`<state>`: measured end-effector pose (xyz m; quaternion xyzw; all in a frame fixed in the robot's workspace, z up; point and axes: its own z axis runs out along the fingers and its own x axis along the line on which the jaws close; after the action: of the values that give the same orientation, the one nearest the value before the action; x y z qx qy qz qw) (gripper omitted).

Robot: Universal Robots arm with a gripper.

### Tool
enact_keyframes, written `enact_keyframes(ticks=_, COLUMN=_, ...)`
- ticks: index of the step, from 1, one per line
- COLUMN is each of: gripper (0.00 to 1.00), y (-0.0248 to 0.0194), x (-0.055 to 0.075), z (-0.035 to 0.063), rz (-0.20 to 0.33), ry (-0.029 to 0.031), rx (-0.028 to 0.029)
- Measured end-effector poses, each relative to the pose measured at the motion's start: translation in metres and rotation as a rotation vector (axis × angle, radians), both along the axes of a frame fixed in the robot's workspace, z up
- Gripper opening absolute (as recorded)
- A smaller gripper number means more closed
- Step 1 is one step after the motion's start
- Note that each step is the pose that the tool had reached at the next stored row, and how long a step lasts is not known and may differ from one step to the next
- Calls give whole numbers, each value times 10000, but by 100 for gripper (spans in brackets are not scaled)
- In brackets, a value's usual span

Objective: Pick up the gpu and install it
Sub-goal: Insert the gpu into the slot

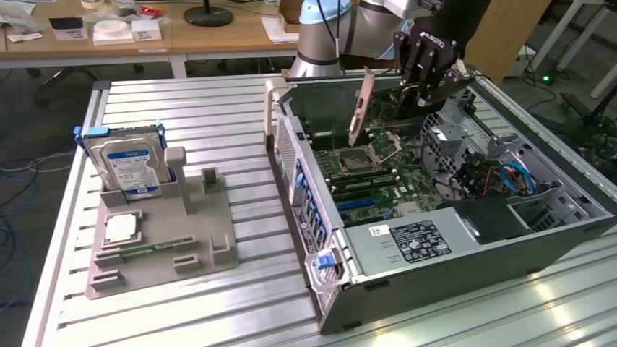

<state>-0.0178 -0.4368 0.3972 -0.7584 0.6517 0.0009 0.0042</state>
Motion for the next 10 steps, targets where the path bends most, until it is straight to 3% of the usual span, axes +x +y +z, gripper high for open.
enact_keyframes(ticks=8, gripper=28, y=0, x=0, z=-1, rz=16, ry=-1, rx=0)
enact_keyframes(ticks=10, gripper=28, y=0, x=0, z=-3, rz=-241, ry=-1, rx=0)
